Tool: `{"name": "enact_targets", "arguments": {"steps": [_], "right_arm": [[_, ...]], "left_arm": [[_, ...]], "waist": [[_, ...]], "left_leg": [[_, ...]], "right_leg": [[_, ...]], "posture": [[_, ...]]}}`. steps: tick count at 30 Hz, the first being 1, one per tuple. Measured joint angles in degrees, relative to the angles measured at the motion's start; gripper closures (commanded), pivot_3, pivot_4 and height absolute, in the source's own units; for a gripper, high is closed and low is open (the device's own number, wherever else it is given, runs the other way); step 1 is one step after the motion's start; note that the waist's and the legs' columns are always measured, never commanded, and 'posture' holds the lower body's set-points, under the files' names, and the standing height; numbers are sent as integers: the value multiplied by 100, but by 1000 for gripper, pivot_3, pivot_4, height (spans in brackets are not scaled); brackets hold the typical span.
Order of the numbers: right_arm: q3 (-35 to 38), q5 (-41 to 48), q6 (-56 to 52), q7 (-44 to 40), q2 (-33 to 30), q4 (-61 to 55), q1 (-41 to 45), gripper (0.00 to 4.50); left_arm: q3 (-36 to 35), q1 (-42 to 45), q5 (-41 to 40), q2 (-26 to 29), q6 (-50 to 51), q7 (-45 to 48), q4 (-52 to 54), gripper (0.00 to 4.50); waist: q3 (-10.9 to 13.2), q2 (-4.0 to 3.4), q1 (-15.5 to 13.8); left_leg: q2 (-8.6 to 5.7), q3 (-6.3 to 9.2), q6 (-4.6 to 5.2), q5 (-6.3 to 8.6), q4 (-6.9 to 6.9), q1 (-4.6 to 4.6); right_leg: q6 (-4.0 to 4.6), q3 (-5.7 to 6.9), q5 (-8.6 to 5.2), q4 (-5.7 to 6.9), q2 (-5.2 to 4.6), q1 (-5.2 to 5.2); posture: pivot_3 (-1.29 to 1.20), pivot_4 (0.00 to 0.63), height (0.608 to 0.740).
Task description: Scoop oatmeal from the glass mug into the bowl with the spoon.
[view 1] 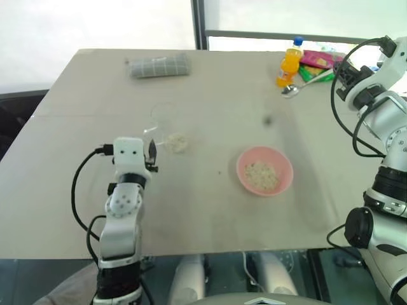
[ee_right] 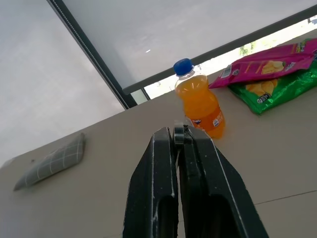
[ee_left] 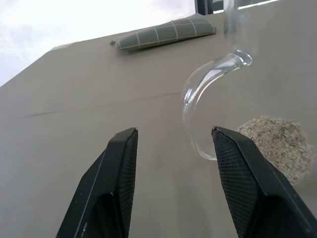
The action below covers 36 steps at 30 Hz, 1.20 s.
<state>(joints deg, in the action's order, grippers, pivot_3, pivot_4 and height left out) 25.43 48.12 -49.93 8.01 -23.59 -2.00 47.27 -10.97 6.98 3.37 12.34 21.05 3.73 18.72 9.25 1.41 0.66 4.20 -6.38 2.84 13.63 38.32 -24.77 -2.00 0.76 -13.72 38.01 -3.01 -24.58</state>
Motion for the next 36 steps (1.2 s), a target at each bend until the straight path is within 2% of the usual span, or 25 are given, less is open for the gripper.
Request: {"name": "enact_targets", "arguments": {"steps": [4, 7, 10, 11, 17, 21, 24, 28, 31, 36], "right_arm": [[37, 12, -16, 22, 7, -155, -113, 4500], [38, 13, -35, 37, 13, -159, -167, 4500], [38, 13, -49, 45, 13, -164, -173, 4500], [49, 12, -55, 50, 13, -164, -176, 4500], [87, 71, -118, 102, 46, -205, -184, 4500], [319, 549, -409, 249, 202, -215, -197, 4500], [626, 1467, -885, 436, 334, -220, -203, 4500], [653, 2557, -1367, 683, 329, -260, -192, 4500], [425, 3500, -1599, 828, 179, -365, -71, 4500], [-156, 4005, -1564, 887, 76, -638, 131, 4500]], "left_arm": [[1, 251, -24, 111, -264, 1, -434, 2072], [1, 402, -33, 198, -337, 19, -661, 2836], [17, 455, -80, 281, -485, 116, -825, 4174], [8, 513, -143, 283, -597, 120, -807, 4470], [10, 694, -175, 385, -662, 154, -946, 4470], [31, 949, -231, 395, -635, 178, -1211, 4470], [92, 1259, -285, 406, -628, 357, -1542, 4470], [342, 1645, -355, 392, -644, 657, -1926, 4470], [612, 2165, -364, 319, -716, 952, -2497, 4470], [942, 2643, -362, 216, -1021, 1277, -3168, 4470]], "waist": [[0, 0, 0], [0, 0, 1], [0, 0, 5], [0, 0, 4], [-9, -15, 10], [-10, -16, 7], [-10, -16, -16], [-9, -16, -33], [-9, -16, -39], [-10, -16, -4]], "left_leg": [[0, -3, -3, -1, -1, 0], [0, -13, -4, -2, -1, 0], [1, -18, -5, -3, -1, 0], [2, -18, -5, -3, -1, 0], [1, -24, -5, -3, -1, 4], [1, -26, -5, -3, 0, 4], [0, -24, -5, -3, 1, 1], [-1, -24, -5, -3, 1, -2], [-4, -24, -3, -2, 1, -2], [-2, -20, -2, -2, 0, -2]], "right_leg": [[0, -1, 0, -1, 0, 0], [0, -1, 0, -1, 0, 0], [0, -1, 0, -1, 0, 0], [0, 0, 0, -1, 0, 0], [0, -3, 0, 3, 1, 0], [-1, -3, 1, 4, 0, 1], [-1, 0, 1, 3, 0, 1], [-1, 1, 1, -1, -1, 1], [-2, 0, 1, -2, -1, 1], [-3, 1, 1, -3, 1, 1]], "posture": [[0, 150, 740], [0, 150, 740], [0, 150, 740], [0, 150, 740], [0, 150, 740], [0, 150, 740], [0, 150, 740], [0, 150, 740], [0, 150, 740], [0, 150, 740]]}}
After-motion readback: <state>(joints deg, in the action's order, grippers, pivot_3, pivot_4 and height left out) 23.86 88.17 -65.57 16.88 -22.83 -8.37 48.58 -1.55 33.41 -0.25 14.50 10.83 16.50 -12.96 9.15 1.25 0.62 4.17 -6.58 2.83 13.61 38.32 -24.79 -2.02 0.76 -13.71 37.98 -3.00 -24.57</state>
